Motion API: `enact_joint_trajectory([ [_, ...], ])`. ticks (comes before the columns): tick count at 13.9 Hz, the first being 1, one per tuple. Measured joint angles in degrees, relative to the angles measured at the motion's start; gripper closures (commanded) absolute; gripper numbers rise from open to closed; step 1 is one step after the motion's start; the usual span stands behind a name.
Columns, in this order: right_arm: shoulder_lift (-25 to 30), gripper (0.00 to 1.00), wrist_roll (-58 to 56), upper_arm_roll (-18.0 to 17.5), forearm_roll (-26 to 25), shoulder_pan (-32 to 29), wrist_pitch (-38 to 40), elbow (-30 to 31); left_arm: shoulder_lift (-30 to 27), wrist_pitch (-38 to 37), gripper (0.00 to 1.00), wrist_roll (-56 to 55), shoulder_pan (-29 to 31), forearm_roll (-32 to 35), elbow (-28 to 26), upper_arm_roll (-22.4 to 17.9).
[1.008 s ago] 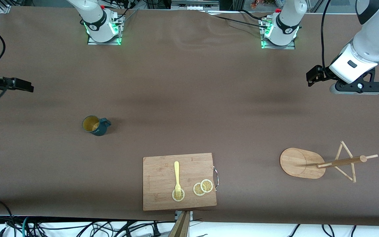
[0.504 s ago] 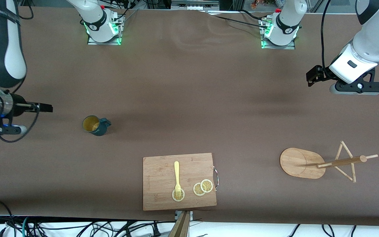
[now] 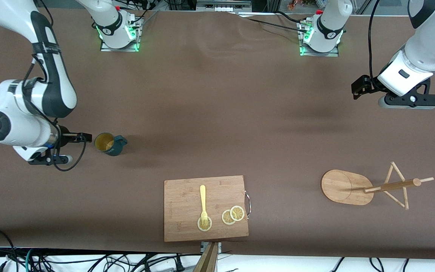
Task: Pass cup and hang on rack
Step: 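Reach the right gripper down to the teal mug's rim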
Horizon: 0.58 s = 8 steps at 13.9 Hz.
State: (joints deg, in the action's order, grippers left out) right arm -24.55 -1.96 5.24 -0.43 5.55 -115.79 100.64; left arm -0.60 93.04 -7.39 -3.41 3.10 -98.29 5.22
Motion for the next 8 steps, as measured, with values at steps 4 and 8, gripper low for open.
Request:
enact_joint_trajectory([
  [4,-0.3,0.0,0.0,-0.7,0.0,0.0,-9.2,5.0,0.0,0.0,0.0,0.0,0.0,0.0,0.0,0.0],
  [8,-1.2,0.0,0.0,-2.0,0.0,0.0,-13.3,7.1,0.0,0.0,0.0,0.0,0.0,0.0,0.0,0.0],
])
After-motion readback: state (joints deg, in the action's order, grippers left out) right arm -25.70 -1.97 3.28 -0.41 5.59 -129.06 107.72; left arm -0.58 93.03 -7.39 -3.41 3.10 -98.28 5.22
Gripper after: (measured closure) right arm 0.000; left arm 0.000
